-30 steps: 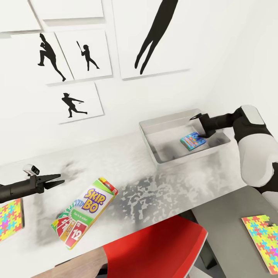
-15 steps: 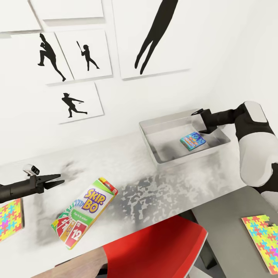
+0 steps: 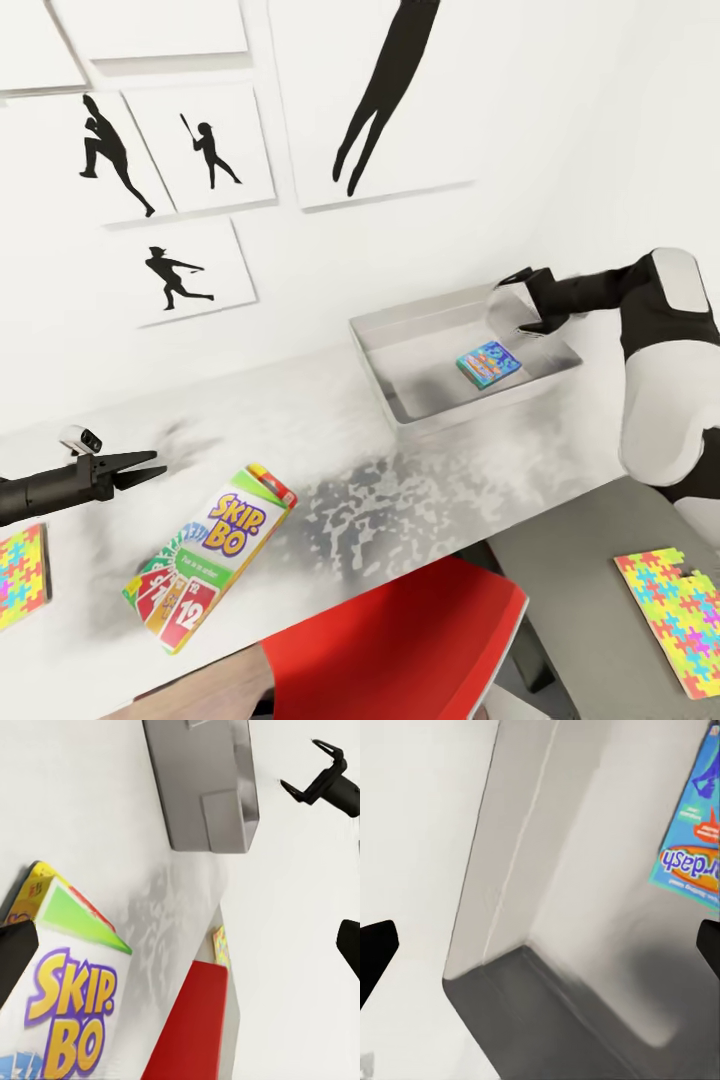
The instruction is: Put all the toys in the child's room - the three board games (two on the bed and one on the table), the two jigsaw puzzles on the table, and the tennis ball on the table - inside the toy box on the table in the child's room.
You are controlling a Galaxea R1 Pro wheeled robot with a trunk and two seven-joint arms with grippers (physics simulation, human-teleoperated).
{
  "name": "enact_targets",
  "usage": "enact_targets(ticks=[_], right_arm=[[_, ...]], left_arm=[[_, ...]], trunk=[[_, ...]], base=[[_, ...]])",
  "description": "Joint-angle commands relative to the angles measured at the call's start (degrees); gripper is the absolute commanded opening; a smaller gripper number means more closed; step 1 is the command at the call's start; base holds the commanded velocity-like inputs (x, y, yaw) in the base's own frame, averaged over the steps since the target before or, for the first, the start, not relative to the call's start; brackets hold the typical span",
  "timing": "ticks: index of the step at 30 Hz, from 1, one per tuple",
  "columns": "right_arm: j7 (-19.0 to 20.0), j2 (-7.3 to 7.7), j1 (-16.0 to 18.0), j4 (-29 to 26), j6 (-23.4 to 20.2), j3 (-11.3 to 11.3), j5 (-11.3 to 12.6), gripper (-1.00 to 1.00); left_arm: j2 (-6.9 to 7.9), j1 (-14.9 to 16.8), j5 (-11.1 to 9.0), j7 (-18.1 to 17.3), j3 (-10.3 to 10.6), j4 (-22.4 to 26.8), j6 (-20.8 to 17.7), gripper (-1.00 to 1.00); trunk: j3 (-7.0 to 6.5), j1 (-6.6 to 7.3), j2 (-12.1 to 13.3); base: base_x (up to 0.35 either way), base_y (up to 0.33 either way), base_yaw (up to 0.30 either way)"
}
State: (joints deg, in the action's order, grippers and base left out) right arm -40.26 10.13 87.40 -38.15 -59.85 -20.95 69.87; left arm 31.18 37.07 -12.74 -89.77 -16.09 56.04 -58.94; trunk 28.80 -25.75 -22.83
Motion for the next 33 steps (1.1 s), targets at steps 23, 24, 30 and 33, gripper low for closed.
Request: enact_targets(ticks=[23,24,30,33], right_arm=[[-0.5,-0.51,-6.2,-15.1,-0.1,8.0,18.1,1.0],[-0.6,-0.59,-6.8,-15.5,-0.1,9.0,18.9,1.0],[-0.5,-2.91,-10.7,-17.8,-0.1,19.9,24.1,1.0],[-0.5,-3.44,-12.3,-18.1,-0.1,22.2,25.5,1.0]], left_arm=[[0.44,0.0,0.0,-0.2,0.0,0.0,-0.5,1.0],[0.42,0.0,0.0,-0.2,0.0,0.0,-0.4,1.0],[0.23,0.0,0.2,-0.2,-0.9,0.0,-0.5,1.0],[0.16,0.0,0.2,-0.2,-1.1,0.0,-0.5,1.0]], trunk=[[-1.46,-0.04,-0.1],[-1.51,-0.04,-0.1],[-1.68,-0.04,-0.1],[-1.7,-0.04,-0.1]], base=[[0.0,0.0,-0.203],[0.0,0.0,-0.23],[-0.013,0.069,-0.115],[-0.093,0.196,-0.026]])
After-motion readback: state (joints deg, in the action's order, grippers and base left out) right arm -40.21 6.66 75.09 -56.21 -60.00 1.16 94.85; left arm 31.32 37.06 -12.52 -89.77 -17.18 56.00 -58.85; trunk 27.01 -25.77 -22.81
